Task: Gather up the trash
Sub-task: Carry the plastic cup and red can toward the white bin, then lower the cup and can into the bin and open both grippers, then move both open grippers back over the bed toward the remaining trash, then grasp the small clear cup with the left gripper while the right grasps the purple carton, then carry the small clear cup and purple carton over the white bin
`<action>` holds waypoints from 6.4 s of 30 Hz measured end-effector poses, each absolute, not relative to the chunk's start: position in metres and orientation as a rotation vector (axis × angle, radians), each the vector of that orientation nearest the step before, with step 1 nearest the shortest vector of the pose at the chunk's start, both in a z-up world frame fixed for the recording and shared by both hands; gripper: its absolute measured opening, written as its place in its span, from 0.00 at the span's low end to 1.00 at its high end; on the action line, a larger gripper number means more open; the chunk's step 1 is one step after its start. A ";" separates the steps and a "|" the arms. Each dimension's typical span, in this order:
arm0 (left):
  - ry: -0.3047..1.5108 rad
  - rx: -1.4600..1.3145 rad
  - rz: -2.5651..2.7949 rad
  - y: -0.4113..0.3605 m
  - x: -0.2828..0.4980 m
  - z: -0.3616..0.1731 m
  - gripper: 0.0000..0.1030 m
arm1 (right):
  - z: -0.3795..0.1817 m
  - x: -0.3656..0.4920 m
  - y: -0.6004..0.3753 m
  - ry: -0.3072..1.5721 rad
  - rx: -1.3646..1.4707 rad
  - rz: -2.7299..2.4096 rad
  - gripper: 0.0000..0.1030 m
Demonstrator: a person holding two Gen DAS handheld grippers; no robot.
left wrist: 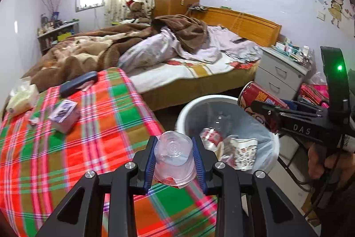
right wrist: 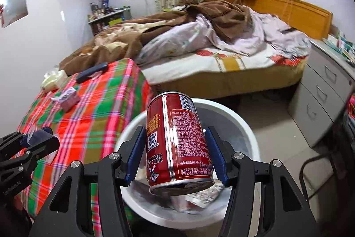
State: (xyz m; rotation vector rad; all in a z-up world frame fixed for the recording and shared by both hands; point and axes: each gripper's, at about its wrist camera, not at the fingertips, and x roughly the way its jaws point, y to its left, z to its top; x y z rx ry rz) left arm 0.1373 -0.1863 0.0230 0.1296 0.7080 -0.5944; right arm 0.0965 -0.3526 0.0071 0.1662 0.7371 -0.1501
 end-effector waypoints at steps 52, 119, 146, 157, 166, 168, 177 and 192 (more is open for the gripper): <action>0.743 0.086 -0.595 -0.200 0.142 0.009 0.54 | 0.000 0.095 -0.351 0.759 0.167 -0.177 0.58; 0.785 -0.061 -0.131 0.118 0.320 -0.016 0.58 | -0.023 0.274 -0.116 0.858 0.197 0.139 0.69; 0.857 -0.053 -0.199 0.101 0.400 -0.049 0.59 | -0.046 0.291 -0.124 0.965 0.106 0.025 0.71; 0.866 -0.044 -0.166 0.093 0.414 -0.060 0.36 | -0.047 0.296 -0.130 0.943 0.117 0.029 0.54; 0.847 -0.017 -0.161 0.086 0.402 -0.055 0.31 | -0.045 0.289 -0.140 0.921 0.145 0.045 0.54; 0.843 -0.019 -0.166 0.083 0.395 -0.051 0.31 | -0.043 0.287 -0.143 0.916 0.148 0.048 0.54; 0.803 -0.001 -0.193 0.061 0.352 -0.027 0.31 | -0.030 0.261 -0.157 0.880 0.165 0.059 0.54; 0.724 0.067 -0.298 -0.008 0.254 0.021 0.31 | 0.011 0.192 -0.205 0.786 0.190 0.041 0.54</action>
